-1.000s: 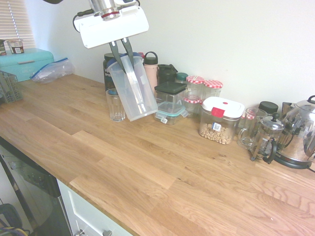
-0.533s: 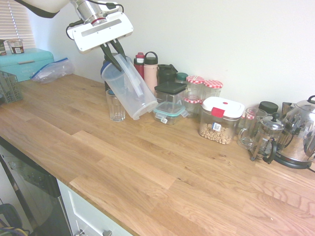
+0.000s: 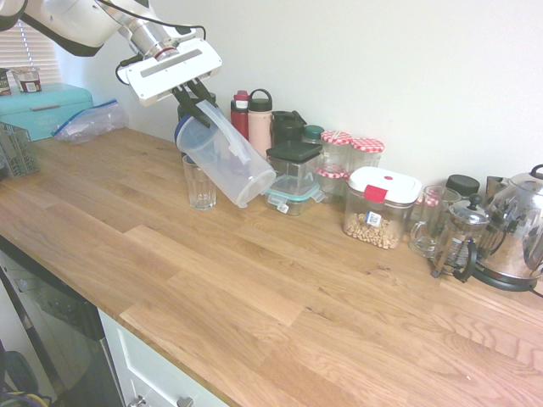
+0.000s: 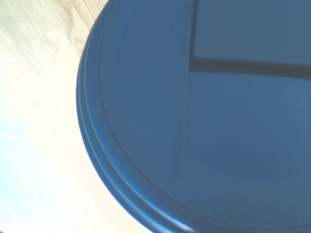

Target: Pour me some water

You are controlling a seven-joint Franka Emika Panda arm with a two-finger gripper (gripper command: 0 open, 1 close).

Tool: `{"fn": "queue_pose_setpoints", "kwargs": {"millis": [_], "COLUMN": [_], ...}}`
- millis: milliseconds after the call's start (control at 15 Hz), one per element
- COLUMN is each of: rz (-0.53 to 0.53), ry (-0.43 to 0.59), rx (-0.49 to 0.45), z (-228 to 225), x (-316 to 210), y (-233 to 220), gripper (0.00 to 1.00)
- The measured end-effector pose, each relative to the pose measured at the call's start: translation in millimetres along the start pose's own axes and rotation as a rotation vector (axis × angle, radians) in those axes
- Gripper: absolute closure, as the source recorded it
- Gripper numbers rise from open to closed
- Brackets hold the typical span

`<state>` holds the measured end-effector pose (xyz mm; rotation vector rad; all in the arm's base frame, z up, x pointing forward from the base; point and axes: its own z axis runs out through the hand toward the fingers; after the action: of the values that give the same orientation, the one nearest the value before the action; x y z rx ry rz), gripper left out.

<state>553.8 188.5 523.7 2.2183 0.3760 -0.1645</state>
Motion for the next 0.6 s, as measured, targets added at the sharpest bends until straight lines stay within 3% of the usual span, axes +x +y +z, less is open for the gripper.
{"fn": "queue_pose_setpoints", "kwargs": {"millis": [600], "rz": [-0.02], "ry": [-0.013], "rx": [-0.016], "z": [2.9], "x": [2.3], "y": [-1.2], "gripper": [1.0]}}
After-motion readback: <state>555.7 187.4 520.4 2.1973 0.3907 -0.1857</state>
